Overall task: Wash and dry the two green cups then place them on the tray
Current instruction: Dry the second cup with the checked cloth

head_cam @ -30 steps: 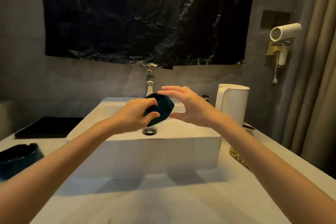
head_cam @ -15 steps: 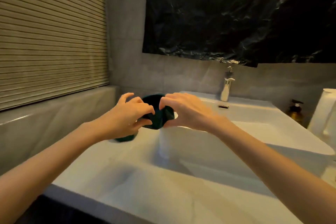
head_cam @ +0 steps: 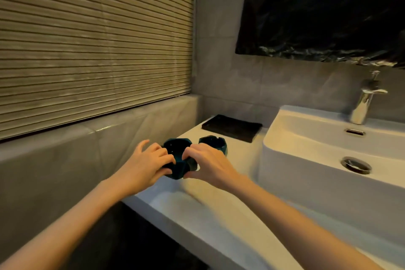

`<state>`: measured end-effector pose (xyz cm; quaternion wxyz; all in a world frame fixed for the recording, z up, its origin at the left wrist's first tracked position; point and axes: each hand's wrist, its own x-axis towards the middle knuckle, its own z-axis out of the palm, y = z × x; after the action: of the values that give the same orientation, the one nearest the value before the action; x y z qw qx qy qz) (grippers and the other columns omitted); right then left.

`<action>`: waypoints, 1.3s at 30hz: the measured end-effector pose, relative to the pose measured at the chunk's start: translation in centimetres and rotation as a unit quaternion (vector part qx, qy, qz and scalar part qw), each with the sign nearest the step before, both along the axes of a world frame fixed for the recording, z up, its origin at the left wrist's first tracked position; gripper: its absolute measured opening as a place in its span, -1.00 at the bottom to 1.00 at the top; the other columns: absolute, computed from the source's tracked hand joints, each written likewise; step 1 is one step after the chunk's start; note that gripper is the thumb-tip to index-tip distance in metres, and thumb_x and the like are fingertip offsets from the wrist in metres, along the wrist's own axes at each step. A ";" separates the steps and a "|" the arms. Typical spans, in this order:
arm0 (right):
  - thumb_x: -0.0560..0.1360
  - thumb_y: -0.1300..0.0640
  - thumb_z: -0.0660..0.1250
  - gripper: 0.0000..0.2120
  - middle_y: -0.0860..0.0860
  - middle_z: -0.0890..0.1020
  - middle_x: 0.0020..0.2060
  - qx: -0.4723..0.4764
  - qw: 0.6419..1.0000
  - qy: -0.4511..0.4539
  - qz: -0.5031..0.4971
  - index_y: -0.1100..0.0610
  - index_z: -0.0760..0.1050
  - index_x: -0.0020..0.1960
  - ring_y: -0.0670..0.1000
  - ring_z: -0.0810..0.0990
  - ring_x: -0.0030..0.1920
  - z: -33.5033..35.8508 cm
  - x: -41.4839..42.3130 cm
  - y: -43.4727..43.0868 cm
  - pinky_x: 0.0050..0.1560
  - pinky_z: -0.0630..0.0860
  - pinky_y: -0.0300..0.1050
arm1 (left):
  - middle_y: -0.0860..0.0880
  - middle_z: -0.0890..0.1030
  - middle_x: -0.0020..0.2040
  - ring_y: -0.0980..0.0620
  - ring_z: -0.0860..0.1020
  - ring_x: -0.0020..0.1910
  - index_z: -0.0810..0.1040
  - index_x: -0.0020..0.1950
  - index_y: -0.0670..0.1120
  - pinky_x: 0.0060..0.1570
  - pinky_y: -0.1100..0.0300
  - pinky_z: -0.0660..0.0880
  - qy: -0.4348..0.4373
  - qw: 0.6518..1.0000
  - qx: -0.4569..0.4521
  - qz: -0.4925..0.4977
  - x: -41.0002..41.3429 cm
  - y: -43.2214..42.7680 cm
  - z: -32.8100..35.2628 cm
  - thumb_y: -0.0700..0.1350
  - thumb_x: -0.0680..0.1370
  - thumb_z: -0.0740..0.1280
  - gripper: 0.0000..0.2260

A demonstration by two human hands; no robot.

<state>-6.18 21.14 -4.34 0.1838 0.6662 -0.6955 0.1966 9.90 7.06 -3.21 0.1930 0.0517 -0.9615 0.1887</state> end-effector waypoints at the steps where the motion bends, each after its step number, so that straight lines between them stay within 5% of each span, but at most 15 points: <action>1: 0.38 0.00 0.49 -0.67 0.01 0.57 -0.06 0.004 1.000 -0.014 0.004 0.08 0.44 0.03 0.06 0.50 -0.07 -0.6 0.0 -0.7 -0.16 0.49 0.04 | 0.13 0.57 -0.19 0.03 0.60 -0.12 0.52 -0.07 0.12 0.02 -0.17 0.51 -0.006 1.000 -0.005 0.007 0.2 -0.5 -0.4 0.03 0.27 0.54 -0.69; 5: 0.39 0.01 0.48 -0.66 0.01 0.55 -0.04 0.032 0.998 -0.057 0.009 0.07 0.43 0.05 0.07 0.48 -0.05 -2.4 -0.3 -2.8 -0.13 0.49 0.10 | 0.14 0.56 -0.22 0.05 0.60 -0.16 0.52 -0.09 0.13 -0.02 -0.16 0.53 -0.026 0.999 -0.009 0.031 0.4 -1.9 -1.7 0.04 0.23 0.58 -0.66; 11: 0.41 0.07 0.47 -0.68 0.07 0.56 -0.02 0.056 0.996 -0.063 0.026 0.15 0.46 0.08 0.05 0.45 -0.04 -3.0 -0.2 -4.4 -0.18 0.20 -0.18 | 0.14 0.55 -0.23 0.07 0.60 -0.16 0.54 -0.11 0.14 -0.03 -0.15 0.55 -0.019 0.999 0.002 0.036 0.4 -3.6 -3.4 0.05 0.23 0.58 -0.67; 21: 0.43 0.12 0.44 -0.71 0.10 0.56 0.01 0.077 0.990 -0.113 0.026 0.17 0.46 0.09 0.09 0.49 0.00 -3.6 -0.1 -6.1 -0.10 0.34 -0.13 | 0.04 0.58 -0.02 -0.04 0.54 0.09 0.56 0.07 0.05 0.24 -0.15 0.37 -0.010 0.993 0.109 0.042 0.0 -5.5 -4.8 -0.01 0.47 0.40 -0.81; 27: 0.51 0.12 0.36 -0.69 -0.02 0.53 0.13 0.072 0.982 -0.172 0.032 0.05 0.49 0.24 -0.04 0.48 0.05 -3.7 -0.4 -5.0 0.02 0.47 -0.14 | 0.11 0.43 0.24 0.09 0.32 0.32 0.42 0.33 0.08 0.36 0.14 0.13 -0.024 0.985 0.160 0.059 -0.4 -5.2 -4.3 0.06 0.59 0.21 -0.69; 34: 0.54 0.06 0.31 -0.64 -0.12 0.42 0.30 0.005 0.975 -0.178 -0.132 -0.04 0.41 0.33 -0.02 0.52 0.13 -1.8 -5.6 -1.2 0.03 0.48 -0.12 | 0.11 0.41 0.30 0.10 0.37 0.27 0.33 0.40 0.06 0.23 0.14 0.35 0.074 0.969 0.231 0.054 -2.5 -3.7 -0.9 0.09 0.56 0.25 -0.58; 39: 0.53 0.09 0.33 -0.47 -0.01 0.34 0.38 0.085 0.952 -0.186 -0.227 0.02 0.25 0.45 0.04 0.46 0.27 -2.5 -9.0 -0.4 0.12 0.46 -0.13 | 0.07 0.39 0.36 0.06 0.38 0.31 0.31 0.42 0.07 0.26 0.05 0.40 0.065 0.950 0.300 0.060 -8.2 -2.4 0.3 0.07 0.57 0.23 -0.58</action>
<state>-15.19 20.75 -6.85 0.0337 0.4557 -0.8644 0.2100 1.71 4.61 -2.89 0.2191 0.1772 -0.9542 -0.1008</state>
